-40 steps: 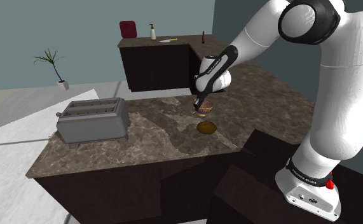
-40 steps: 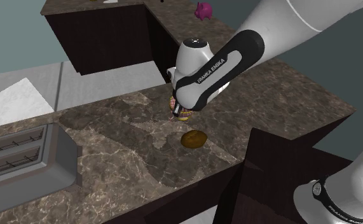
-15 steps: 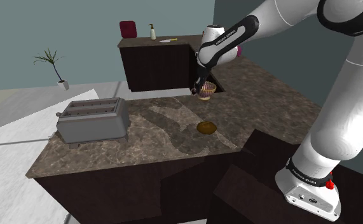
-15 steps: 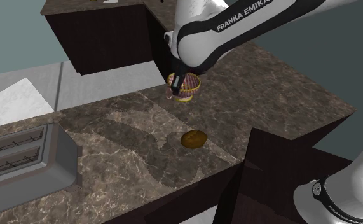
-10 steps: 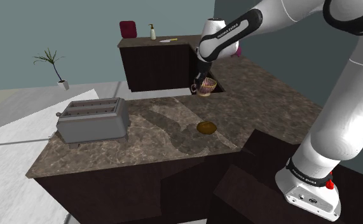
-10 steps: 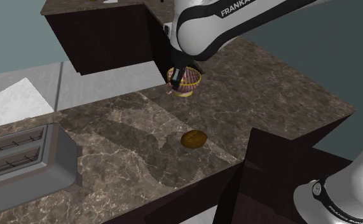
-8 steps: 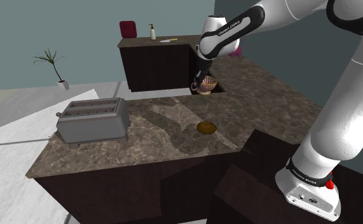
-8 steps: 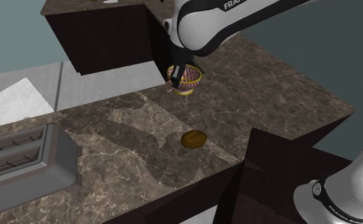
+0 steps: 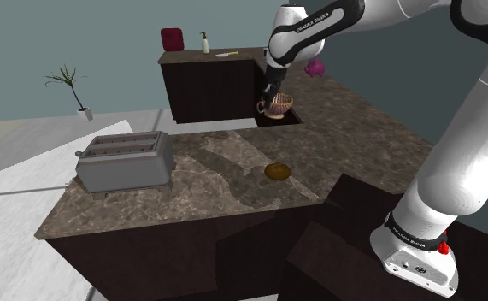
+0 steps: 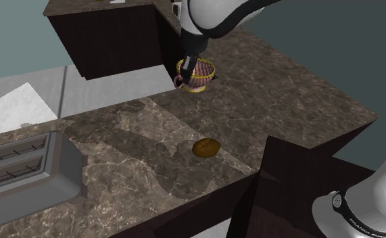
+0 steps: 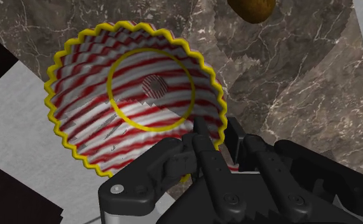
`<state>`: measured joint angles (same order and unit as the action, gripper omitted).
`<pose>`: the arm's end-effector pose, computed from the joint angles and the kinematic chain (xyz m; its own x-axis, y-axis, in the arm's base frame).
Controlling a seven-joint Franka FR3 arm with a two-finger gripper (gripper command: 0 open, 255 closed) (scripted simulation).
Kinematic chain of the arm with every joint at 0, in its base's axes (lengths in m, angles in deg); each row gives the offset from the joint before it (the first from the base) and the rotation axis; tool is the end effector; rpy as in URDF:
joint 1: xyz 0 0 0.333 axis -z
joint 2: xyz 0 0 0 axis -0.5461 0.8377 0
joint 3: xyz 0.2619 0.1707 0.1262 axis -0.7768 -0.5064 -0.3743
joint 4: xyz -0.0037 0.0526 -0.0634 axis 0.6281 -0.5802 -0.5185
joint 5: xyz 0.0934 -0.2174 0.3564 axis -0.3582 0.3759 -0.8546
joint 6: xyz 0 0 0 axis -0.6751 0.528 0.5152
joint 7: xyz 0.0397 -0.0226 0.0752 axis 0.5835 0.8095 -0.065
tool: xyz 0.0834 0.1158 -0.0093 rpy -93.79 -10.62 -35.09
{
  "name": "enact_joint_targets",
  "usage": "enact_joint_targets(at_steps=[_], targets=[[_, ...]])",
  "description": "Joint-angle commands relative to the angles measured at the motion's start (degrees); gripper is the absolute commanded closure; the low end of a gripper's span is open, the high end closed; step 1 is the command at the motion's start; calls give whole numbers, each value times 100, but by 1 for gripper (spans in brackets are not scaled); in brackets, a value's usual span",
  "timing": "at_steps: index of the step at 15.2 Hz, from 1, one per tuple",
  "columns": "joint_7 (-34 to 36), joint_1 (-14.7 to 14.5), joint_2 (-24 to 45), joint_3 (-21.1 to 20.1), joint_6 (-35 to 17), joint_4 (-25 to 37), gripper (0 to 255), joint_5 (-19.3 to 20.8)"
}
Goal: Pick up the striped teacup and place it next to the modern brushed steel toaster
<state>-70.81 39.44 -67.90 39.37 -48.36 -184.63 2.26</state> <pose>0.5918 -0.1210 0.4161 0.9677 0.1721 0.1843 0.1661 -0.9850 0.0473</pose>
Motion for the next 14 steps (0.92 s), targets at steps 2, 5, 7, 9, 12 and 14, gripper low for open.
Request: enact_joint_targets(at_steps=[2,5,7,9,12,14], targets=[[9,2,-84,2,220,139,255,14],[21,2,-148,1,444,299,255,26],[158,-59,-76,-64,457,387,255,47],[427,-182,85,-187,488,582,255,91],[822,-369,360,-357,556,927,255,167],[1079,-495,566,-460,616,1193,255,224]])
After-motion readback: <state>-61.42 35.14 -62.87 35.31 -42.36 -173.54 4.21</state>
